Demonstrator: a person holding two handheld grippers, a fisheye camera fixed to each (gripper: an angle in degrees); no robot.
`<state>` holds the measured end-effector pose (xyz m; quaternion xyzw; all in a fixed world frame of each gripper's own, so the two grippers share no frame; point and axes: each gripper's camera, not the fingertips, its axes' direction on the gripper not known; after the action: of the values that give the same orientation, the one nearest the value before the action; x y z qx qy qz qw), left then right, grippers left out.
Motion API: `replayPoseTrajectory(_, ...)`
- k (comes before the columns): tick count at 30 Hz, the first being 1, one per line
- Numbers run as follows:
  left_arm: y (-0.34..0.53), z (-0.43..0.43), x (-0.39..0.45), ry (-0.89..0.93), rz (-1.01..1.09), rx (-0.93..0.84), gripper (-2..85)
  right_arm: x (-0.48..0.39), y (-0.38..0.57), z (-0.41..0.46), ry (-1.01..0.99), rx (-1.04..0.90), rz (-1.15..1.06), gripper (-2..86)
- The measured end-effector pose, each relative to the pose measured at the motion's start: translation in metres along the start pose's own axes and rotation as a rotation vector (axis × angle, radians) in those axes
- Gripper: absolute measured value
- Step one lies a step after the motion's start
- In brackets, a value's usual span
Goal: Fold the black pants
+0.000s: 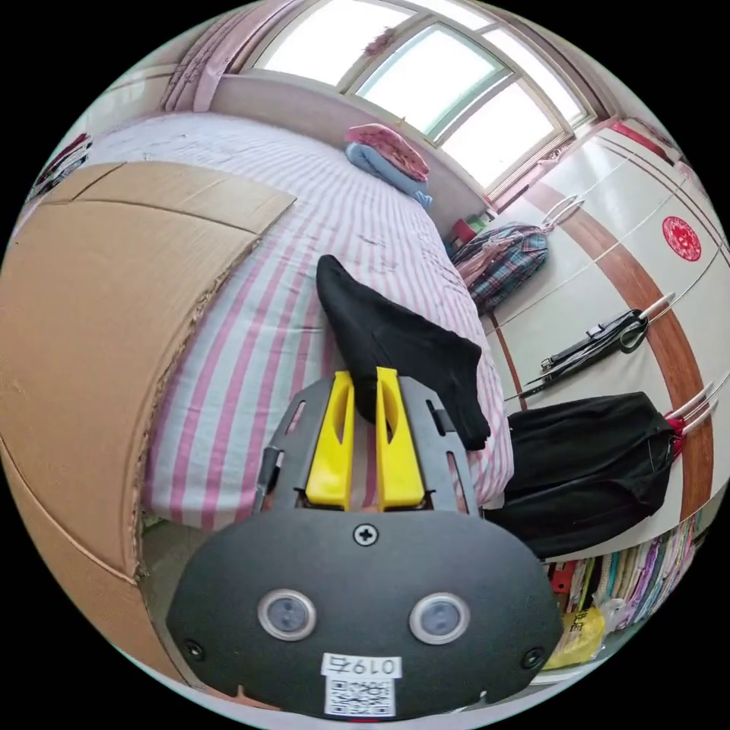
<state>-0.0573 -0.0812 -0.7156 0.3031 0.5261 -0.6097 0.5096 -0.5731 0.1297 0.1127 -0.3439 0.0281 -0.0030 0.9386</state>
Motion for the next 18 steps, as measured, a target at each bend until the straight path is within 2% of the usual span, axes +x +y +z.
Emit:
replayPoseTrajectory(4, 0.010, -0.001, -0.014, 0.000, -0.015, -0.024, 0.8, 0.007, -0.025, -0.059, -0.149, 0.170, 0.077, 4.3)
replayPoseTrajectory(7, 0.020, -0.014, -0.029, -0.044, -0.049, -0.019, 0.8, -0.026, -0.040, -0.111, -0.245, 0.312, 0.048, 4.3)
replayPoseTrajectory(12, 0.043, -0.050, -0.064, -0.117, -0.142, 0.009, 0.9, -0.150, -0.027, -0.200, -0.433, 0.488, -0.103, 4.3)
replayPoseTrajectory(18, 0.084, -0.093, -0.105, -0.228, -0.279, 0.046, 1.0, -0.356, 0.024, -0.248, -0.407, 0.386, -0.354, 4.8)
